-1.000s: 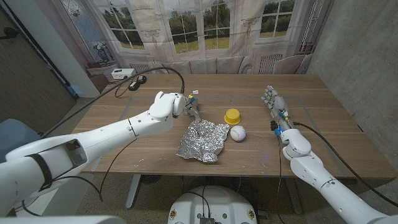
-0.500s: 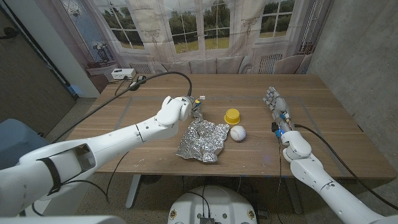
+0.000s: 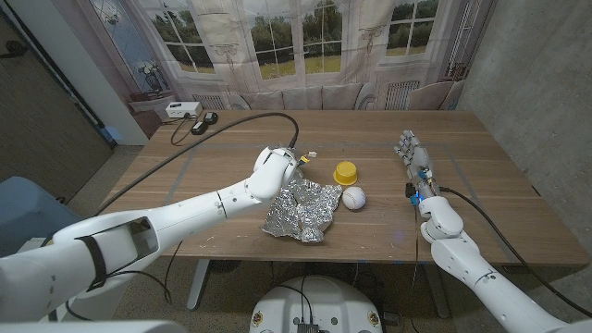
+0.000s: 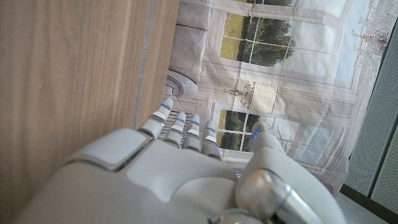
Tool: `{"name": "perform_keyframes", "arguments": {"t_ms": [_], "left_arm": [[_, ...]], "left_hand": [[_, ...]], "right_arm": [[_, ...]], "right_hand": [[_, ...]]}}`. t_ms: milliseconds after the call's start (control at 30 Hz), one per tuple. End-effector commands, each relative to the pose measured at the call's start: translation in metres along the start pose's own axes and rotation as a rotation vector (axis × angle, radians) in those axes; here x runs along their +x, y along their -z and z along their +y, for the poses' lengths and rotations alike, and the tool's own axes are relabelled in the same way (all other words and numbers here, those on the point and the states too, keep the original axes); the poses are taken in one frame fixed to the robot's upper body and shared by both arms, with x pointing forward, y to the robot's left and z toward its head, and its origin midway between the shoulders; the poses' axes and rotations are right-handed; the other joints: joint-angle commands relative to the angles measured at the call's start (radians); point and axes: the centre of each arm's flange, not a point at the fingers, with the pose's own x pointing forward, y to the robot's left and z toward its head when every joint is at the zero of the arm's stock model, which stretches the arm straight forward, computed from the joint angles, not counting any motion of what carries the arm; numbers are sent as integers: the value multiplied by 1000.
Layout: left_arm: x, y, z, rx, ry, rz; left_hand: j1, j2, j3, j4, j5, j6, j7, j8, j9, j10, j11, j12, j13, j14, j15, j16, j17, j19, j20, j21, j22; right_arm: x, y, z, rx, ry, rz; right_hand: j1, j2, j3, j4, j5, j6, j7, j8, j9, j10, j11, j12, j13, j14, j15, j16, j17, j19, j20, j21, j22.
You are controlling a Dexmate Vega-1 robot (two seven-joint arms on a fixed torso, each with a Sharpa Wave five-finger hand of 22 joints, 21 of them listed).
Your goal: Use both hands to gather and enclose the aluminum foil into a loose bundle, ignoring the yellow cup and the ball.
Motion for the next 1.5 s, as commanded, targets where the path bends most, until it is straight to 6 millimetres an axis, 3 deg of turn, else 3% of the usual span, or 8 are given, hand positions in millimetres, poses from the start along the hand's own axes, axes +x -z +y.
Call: {"name": "perform_keyframes", "arguments": {"t_ms": [33,200,533,700,833,1033,1200,1500], "left_arm": [[5,-15,-7,130,-30,91],[9,-17,-11,151,-33,93],[18,-19,-21,182,-67,74],[18,-20,-24,194,-118,61],[15,-17,-25,148,-213,33],[-4,-2,-16,-26,-427,-38],[-15,4,-10,-122,-551,-66],[-30,16,3,-221,-630,-76]], "left_hand": [[17,41,19,0,4,37,3,0,3,12,6,18,13,20,-89,14,11,5,-4,11,6],[84,61,40,-24,-4,125,-26,13,3,53,3,60,41,36,-100,39,42,7,-9,28,8],[308,96,82,-44,16,397,-25,62,13,145,-6,211,167,107,-130,161,178,29,-33,102,25],[342,93,78,-36,19,437,-12,76,25,161,-7,244,200,121,-135,195,219,41,-46,127,31],[365,99,63,-23,25,432,29,92,62,151,6,283,261,119,-120,254,295,47,-51,163,43],[376,113,73,-14,50,412,37,117,109,127,12,325,331,118,-116,250,319,70,-44,204,53],[366,108,92,7,119,364,43,228,248,103,5,400,497,147,-119,230,363,74,-41,283,67],[344,79,136,16,163,263,46,350,419,96,-6,454,679,139,-115,204,433,44,-33,348,54]], "right_arm": [[-1,1,-2,-5,23,-14],[-1,-1,-3,-23,32,-20],[-1,-4,-6,-55,58,-23],[-2,-5,-8,-62,68,-24],[-2,-6,-8,-62,72,-25],[-3,-7,-8,-62,73,-27],[-4,-8,-7,-66,71,-28],[-4,-11,-8,-53,70,-42]], "right_hand": [[-6,1,3,10,8,11,-2,6,1,12,-2,4,2,11,1,9,3,12,-1,8,6],[-10,1,3,12,8,18,-3,7,1,15,2,5,2,15,1,10,3,16,-2,9,6],[-14,1,2,14,9,21,-5,7,1,17,-2,4,2,19,1,9,2,19,0,10,6],[-14,1,2,14,9,22,-5,6,1,17,-2,4,2,20,0,9,2,19,0,10,6],[-15,1,2,14,9,22,-5,6,1,16,-2,4,2,20,0,9,1,19,-1,10,5],[-16,1,3,15,10,23,-5,5,1,17,-1,3,2,21,1,8,1,20,-2,10,5],[-17,1,2,15,10,23,-3,4,1,17,-3,3,2,21,1,7,1,20,-2,9,5],[-19,0,2,16,11,23,-3,3,1,18,-2,2,2,22,0,6,0,21,-2,9,5]]}}
